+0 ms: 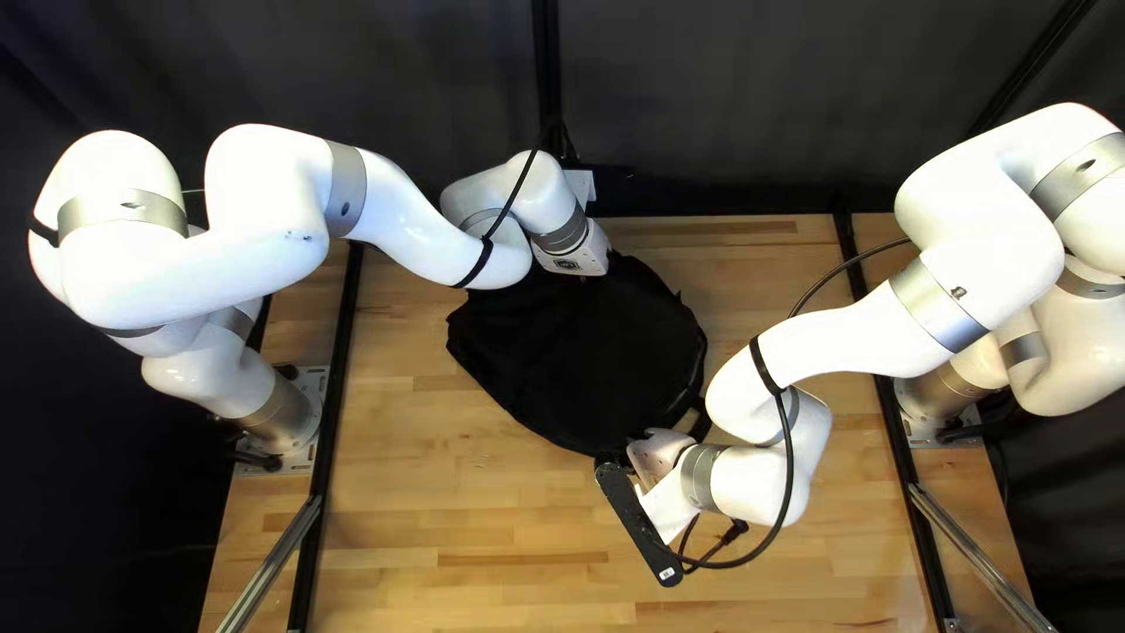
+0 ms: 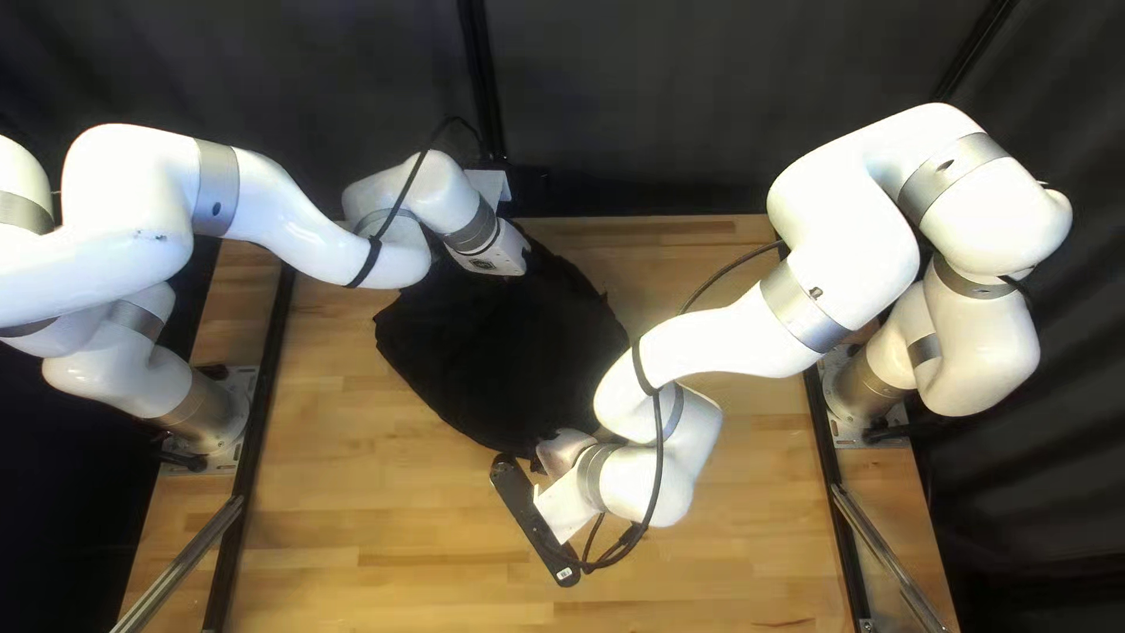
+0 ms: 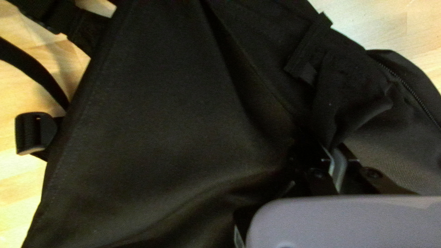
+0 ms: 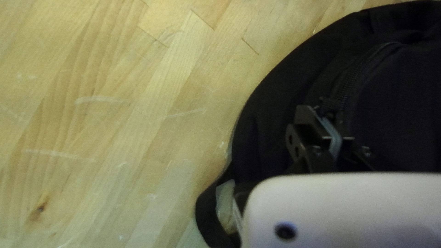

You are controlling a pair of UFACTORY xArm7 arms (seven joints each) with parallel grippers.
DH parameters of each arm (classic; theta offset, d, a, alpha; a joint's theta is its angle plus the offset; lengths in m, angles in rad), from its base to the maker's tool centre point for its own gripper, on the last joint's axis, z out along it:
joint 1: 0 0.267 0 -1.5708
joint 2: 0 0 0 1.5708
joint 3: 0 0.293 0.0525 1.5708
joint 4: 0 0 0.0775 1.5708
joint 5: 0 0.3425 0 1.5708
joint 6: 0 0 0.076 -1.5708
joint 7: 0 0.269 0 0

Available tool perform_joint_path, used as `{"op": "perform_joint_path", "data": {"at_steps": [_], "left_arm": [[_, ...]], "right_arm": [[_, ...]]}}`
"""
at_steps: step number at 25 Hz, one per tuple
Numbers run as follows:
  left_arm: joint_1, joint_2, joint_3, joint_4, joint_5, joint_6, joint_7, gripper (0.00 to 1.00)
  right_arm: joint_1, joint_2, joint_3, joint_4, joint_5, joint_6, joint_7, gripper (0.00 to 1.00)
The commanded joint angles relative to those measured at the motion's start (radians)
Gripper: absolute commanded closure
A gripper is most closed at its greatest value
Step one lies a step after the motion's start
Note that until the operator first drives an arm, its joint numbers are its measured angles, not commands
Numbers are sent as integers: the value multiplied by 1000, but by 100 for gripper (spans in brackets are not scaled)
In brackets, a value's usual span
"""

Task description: Remove a lunch box from a kids backpack

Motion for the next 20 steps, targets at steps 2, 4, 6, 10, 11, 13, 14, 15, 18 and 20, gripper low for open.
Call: {"op": "perform_joint_path", "data": {"at_steps": [2, 4, 6, 10, 11, 13, 14, 15, 18, 20], "left_arm": [[-2, -6, 0, -3, 2, 0, -4, 100], [-3, -6, 0, -3, 4, -1, -7, 100], [-4, -7, -1, -4, 4, -1, -7, 100], [-6, -10, -1, -11, 4, -7, -10, 100], [-6, -10, -1, -11, 4, -8, -10, 100], [-6, -12, -1, -13, 4, -8, -11, 100], [-6, -13, -1, -13, 4, -7, -11, 100], [-6, -14, -1, -15, 4, -7, -11, 100], [-6, -23, 1, -23, 6, -9, -14, 100], [-6, -25, 2, -24, 6, -8, -17, 100]], "right_arm": [[14, 105, 3, 149, 31, 42, -63, 100], [16, 137, 4, 194, 36, 49, -87, 100], [19, 172, 3, 236, 34, 48, -107, 100], [18, 233, 1, 306, 38, 47, -149, 100], [15, 242, 1, 314, 39, 44, -154, 100], [12, 251, -4, 312, 34, 32, -146, 100], [10, 251, -4, 311, 35, 32, -146, 100], [8, 245, -3, 305, 37, 30, -143, 100], [10, 219, 3, 286, 46, 38, -135, 100], [12, 217, 4, 296, 52, 48, -137, 100]]}}
